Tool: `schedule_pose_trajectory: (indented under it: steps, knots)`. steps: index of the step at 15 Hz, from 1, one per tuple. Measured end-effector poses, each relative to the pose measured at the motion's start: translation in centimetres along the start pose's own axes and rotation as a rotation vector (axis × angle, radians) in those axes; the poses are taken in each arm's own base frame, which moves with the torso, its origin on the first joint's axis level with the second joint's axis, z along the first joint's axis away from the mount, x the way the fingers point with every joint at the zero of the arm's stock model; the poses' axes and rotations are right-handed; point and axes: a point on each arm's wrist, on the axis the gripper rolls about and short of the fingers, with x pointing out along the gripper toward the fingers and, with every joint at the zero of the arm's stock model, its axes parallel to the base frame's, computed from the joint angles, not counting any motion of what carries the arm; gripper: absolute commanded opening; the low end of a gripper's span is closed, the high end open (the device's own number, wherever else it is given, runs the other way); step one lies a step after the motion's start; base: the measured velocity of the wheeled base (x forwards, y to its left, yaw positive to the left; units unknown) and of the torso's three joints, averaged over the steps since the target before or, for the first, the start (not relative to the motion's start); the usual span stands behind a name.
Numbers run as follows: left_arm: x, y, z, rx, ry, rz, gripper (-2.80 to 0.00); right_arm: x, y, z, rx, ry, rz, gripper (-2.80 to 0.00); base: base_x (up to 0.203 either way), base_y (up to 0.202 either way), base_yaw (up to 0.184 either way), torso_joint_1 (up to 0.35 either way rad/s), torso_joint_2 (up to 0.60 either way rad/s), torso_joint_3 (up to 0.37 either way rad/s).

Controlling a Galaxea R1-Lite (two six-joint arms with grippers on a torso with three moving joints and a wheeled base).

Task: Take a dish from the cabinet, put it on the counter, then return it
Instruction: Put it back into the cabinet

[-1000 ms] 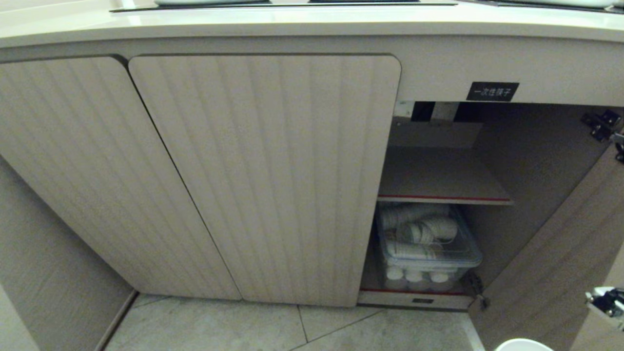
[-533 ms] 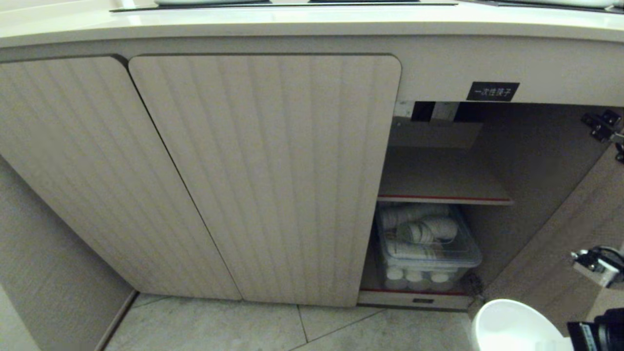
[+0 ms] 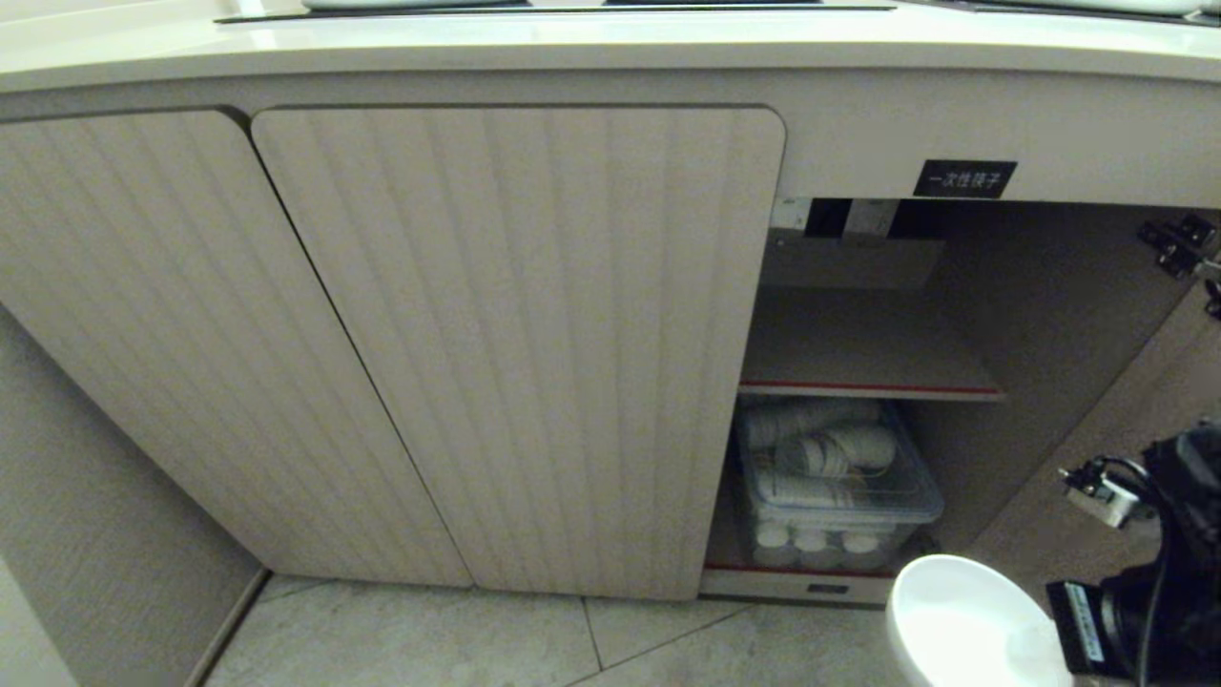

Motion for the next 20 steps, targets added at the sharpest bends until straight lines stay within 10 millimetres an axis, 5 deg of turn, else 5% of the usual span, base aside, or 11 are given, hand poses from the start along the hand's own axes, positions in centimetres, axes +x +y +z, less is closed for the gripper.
schedule_pose_trajectory:
  steps: [20]
  knots:
    - [0.0, 0.0, 0.0, 0.0, 0.0, 0.0, -2.8, 3.0, -0.9, 11.8, 0.261, -0.033, -0.074, -2.8, 0.0, 0.0, 0.0, 0.0, 0.0, 0.0]
